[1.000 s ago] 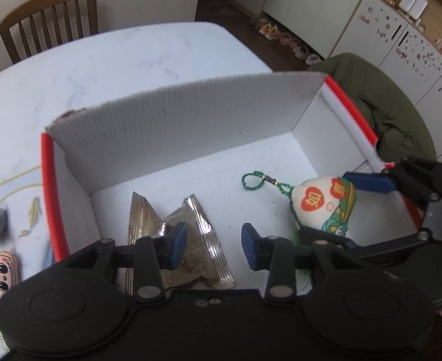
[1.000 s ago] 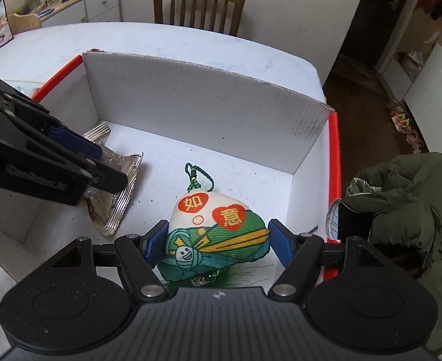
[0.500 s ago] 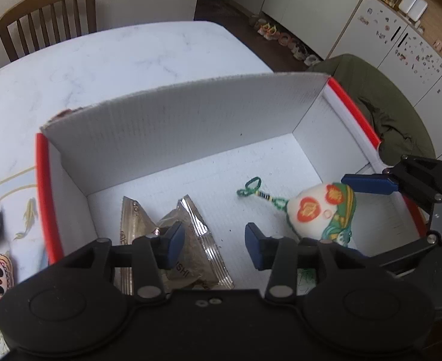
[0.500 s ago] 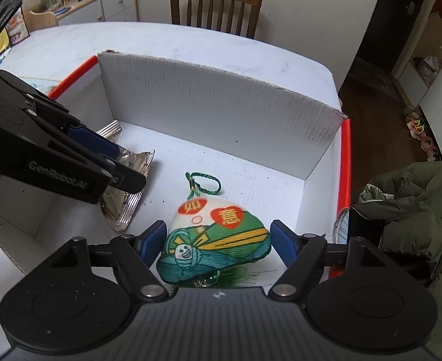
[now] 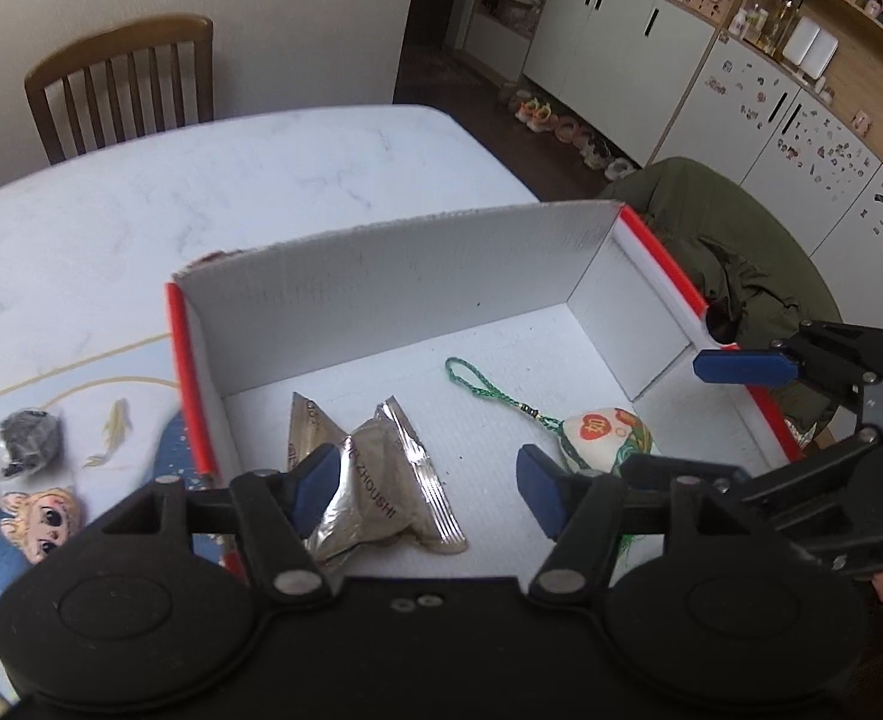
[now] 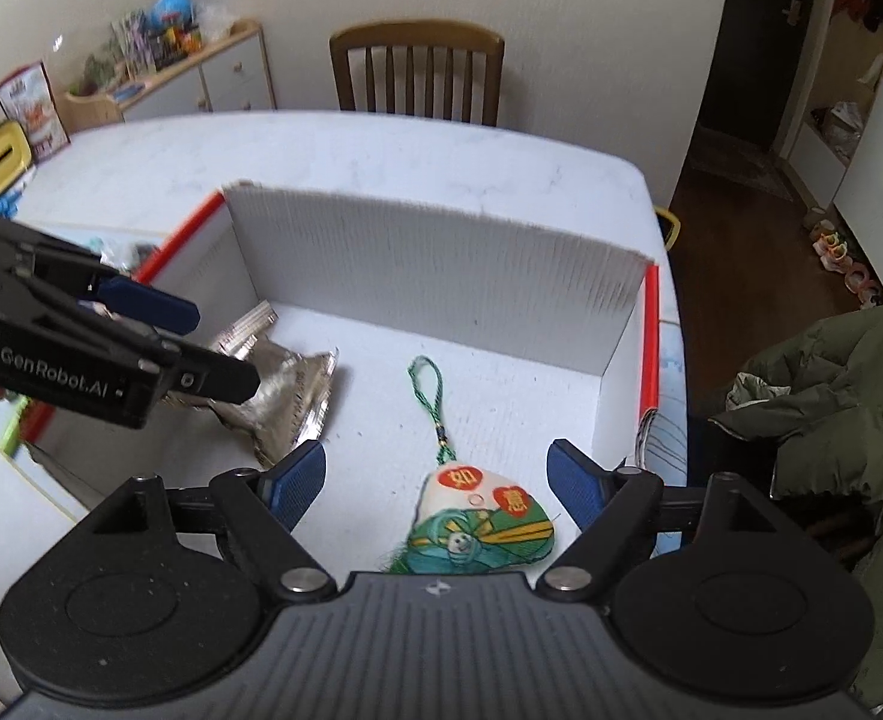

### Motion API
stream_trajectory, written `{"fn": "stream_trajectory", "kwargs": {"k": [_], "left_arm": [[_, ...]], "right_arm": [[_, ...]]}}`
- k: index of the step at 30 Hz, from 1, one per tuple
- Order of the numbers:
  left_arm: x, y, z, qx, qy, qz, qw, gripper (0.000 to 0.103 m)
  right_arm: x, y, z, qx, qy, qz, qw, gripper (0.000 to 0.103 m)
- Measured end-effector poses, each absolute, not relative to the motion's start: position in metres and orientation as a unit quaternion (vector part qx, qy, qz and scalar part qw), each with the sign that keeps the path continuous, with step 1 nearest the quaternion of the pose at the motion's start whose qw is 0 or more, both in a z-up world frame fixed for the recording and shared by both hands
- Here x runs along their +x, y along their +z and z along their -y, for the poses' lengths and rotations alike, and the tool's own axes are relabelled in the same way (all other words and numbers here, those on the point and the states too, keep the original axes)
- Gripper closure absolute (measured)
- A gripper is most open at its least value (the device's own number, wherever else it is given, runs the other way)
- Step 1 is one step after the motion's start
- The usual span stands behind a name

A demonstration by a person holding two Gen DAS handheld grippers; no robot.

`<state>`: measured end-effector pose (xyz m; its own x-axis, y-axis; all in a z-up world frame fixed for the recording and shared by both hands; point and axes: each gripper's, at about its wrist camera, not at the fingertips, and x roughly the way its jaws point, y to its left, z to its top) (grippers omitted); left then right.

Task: Organize objects
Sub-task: 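Open both grippers to drop the foil bag and plush charm in the box, then withdraw both grippers from the box back over the mat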

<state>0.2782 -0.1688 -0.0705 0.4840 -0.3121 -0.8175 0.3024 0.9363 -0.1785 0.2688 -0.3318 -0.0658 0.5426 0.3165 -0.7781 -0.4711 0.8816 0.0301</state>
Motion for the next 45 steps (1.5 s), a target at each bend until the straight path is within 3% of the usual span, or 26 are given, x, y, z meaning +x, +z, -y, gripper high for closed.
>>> {"fn": "stream_trajectory", "kwargs": {"k": [5, 9, 34, 45], "left_arm": [[0.258, -0.054, 0.16, -0.006, -0.172, -0.455, 0.874, 0.039], [0.241, -0.038, 0.151, -0.006, -0.166, -0.435, 0.885, 0.029], [0.167, -0.005, 0.027, -0.011, -0.144, -0.37, 0.918, 0.005], [0.161, -0.015, -0.047, -0.021, -0.142, -0.373, 0.917, 0.0]], "right_arm": [[0.253, -0.046, 0.335, -0.063, 0.227, -0.403, 0.884, 0.022], [0.237, -0.033, 0.334, -0.047, 0.227, -0.386, 0.893, 0.022], [0.154, 0.001, 0.226, 0.01, 0.23, -0.34, 0.912, 0.02], [0.135, -0.005, 0.161, 0.017, 0.211, -0.336, 0.918, 0.01]]}}
